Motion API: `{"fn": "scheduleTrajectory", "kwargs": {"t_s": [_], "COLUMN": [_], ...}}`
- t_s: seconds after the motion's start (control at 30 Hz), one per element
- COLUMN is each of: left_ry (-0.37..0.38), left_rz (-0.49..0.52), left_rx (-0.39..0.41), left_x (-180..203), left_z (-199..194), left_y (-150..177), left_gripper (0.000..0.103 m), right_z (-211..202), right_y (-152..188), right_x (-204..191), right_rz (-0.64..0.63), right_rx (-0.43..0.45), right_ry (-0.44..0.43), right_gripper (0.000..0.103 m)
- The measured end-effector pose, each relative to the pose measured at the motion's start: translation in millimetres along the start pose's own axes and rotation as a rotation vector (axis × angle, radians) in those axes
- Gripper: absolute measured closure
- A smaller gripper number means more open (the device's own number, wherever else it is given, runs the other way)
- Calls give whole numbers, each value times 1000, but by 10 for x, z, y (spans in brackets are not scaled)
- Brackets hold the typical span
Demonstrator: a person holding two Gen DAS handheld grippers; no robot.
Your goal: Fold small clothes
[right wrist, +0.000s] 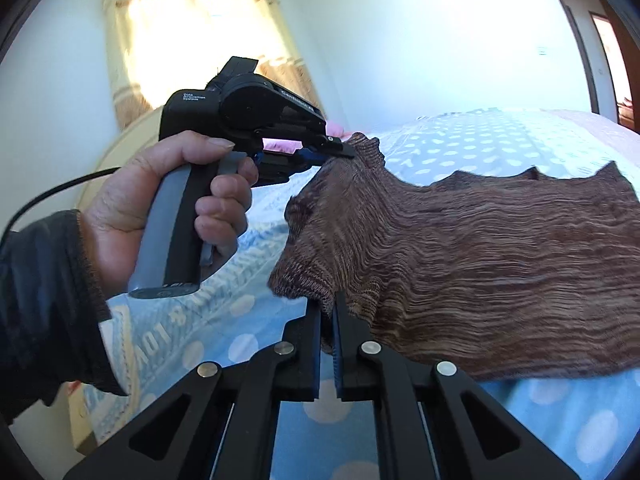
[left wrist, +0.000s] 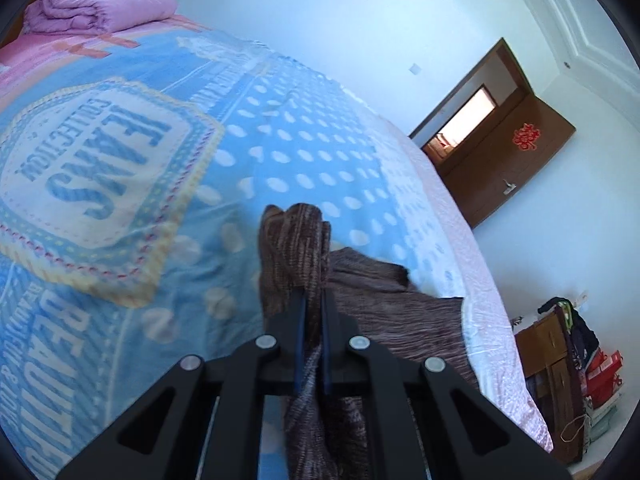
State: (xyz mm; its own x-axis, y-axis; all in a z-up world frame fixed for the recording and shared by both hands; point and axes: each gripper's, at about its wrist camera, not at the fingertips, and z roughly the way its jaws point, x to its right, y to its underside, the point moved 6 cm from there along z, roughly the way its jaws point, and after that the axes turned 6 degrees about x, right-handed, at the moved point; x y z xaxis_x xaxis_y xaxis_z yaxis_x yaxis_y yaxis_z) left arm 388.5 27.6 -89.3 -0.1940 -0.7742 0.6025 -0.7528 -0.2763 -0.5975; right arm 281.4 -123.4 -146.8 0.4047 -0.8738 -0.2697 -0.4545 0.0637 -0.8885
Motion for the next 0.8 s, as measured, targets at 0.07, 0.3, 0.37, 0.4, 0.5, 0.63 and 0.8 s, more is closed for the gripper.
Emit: {"fn": "scheduleTrajectory", "kwargs": {"t_s": [0.07, 0.3, 0.37, 0.4, 0.5, 0.63, 0.8], "left_ry": [25, 131, 154, 164, 187, 204, 217], "left_rz": [18, 64, 78, 87, 99, 110, 138], "left_rx": [-12, -51, -65, -69, -85, -109, -135], "left_x": [132, 675, 822, 902, 1067, 1212, 1443], "left_z": [36, 300, 369, 414, 510, 573, 657], "left_y": [26, 111, 138, 144, 182, 267, 366], "left_gripper": [96, 96, 96, 96, 96, 97, 97], "right_z": [-74, -374, -437, -474, -549, -682, -874], "right_y": [-32, -161, -194, -206, -234, -250, -264], "right_x": [62, 519, 668, 730, 857, 984, 1193], "right_rz": [29, 178, 207, 219, 242, 257, 293], "right_rx": [13, 40, 49, 56, 70, 80, 102], "right_ry": [2, 47, 69, 79, 97, 119, 159], "right_gripper": [99, 99, 99, 99, 99, 99, 99]}}
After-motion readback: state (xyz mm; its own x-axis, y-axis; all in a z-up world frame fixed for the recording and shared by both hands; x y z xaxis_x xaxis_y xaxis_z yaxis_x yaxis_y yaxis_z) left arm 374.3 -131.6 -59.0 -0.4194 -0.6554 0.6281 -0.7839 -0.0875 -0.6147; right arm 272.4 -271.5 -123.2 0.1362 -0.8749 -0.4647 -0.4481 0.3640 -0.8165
